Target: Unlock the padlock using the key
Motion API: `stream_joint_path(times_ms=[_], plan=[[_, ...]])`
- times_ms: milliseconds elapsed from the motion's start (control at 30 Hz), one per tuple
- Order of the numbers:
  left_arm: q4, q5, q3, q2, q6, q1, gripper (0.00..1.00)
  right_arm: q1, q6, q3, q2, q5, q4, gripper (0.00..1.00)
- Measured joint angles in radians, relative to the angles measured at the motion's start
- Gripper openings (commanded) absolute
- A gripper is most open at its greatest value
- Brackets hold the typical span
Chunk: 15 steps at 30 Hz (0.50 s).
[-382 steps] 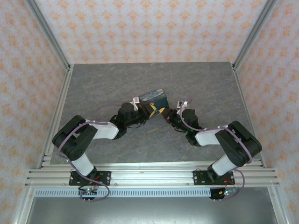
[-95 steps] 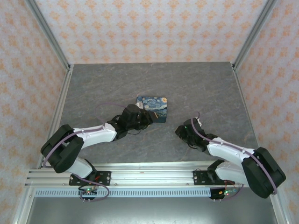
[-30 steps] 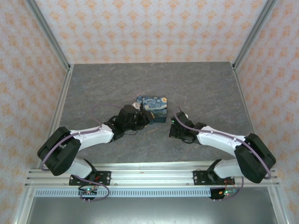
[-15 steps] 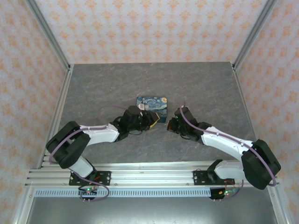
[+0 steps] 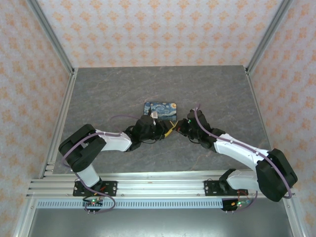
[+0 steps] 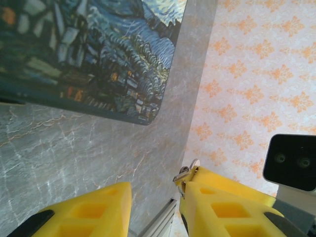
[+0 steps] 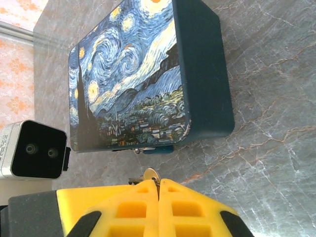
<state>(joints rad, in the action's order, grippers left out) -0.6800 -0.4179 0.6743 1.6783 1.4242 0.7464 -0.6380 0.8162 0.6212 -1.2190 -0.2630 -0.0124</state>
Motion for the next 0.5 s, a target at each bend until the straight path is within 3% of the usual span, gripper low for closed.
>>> stream_joint_path(times_ms=[500], plan=[[-0.085,0.094,-0.002,0.000,0.039,0.000,0.34,0.004,0.023,-0.031,0.008,-0.015,-0.038,0.00]])
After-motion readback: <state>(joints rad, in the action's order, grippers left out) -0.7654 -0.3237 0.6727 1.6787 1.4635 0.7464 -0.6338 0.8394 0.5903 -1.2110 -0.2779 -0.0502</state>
